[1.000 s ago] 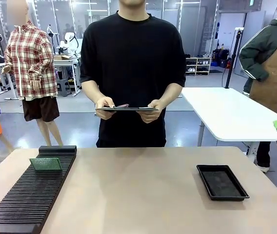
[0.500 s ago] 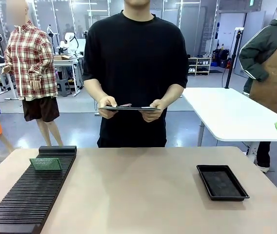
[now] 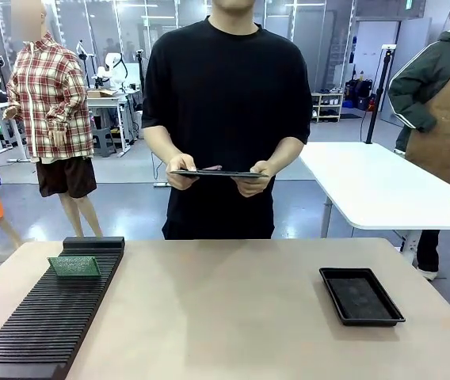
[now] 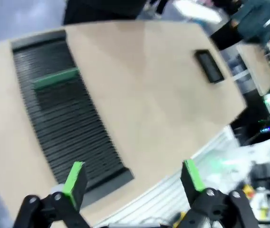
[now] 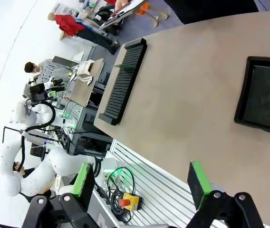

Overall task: Inspect the PCB.
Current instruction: Pick up the Blank PCB and present it to the human.

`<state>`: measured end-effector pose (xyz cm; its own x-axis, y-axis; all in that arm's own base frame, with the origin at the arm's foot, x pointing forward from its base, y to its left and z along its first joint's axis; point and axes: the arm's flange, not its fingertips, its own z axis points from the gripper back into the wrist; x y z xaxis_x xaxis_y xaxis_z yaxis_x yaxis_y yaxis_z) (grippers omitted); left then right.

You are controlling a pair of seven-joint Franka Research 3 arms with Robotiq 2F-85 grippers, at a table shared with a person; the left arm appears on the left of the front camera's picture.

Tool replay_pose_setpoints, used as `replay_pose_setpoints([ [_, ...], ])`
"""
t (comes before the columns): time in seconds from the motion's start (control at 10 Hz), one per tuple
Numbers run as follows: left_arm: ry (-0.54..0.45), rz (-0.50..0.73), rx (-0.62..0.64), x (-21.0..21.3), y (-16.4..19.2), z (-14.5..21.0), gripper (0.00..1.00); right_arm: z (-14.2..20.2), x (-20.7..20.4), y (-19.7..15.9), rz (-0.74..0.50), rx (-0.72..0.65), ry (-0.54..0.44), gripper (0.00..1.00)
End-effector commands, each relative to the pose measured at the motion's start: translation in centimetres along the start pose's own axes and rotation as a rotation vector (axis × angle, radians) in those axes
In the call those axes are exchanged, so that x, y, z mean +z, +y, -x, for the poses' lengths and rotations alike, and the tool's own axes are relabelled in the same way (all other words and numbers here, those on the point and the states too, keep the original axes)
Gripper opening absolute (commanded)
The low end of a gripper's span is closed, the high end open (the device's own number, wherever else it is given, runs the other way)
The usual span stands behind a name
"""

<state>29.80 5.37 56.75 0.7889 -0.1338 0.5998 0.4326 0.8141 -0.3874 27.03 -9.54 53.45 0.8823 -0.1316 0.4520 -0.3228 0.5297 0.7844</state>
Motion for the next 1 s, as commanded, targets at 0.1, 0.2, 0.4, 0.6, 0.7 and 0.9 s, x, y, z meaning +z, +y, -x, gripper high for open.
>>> replay_pose_setpoints([
  [0.1, 0.221, -0.381, -0.356, -1.3, -3.3, -5.4, 1.00, -0.1, -0.1, -0.2, -0.013, 0.021, -0.004, 1.00],
  [0.2, 0.324, -0.472, -0.502, -3.3, -3.7, -6.9, 1.00, -0.1, -0.1, -0.2, -0.013, 0.021, -0.004, 1.00],
  [0.4, 0.432, -0.499, -0.854, -6.8, -4.6, -9.3, 1.00, -0.1, -0.1, -0.2, -0.013, 0.021, -0.004, 1.00],
  [0.6, 0.554, -0.449, -1.051, -9.7, -4.1, -10.2, 1.00, -0.1, -0.1, -0.2, -0.013, 0.021, -0.004, 1.00],
  [0.7, 0.575, -0.424, -1.050, -10.5, -3.8, -10.4, 1.00, -0.1, -0.1, -0.2, -0.013, 0.021, -0.004, 1.00],
  [0.9, 0.594, -0.432, -1.001, -11.4, -5.1, -9.5, 1.00, -0.1, -0.1, -0.2, -0.013, 0.021, -0.004, 1.00],
])
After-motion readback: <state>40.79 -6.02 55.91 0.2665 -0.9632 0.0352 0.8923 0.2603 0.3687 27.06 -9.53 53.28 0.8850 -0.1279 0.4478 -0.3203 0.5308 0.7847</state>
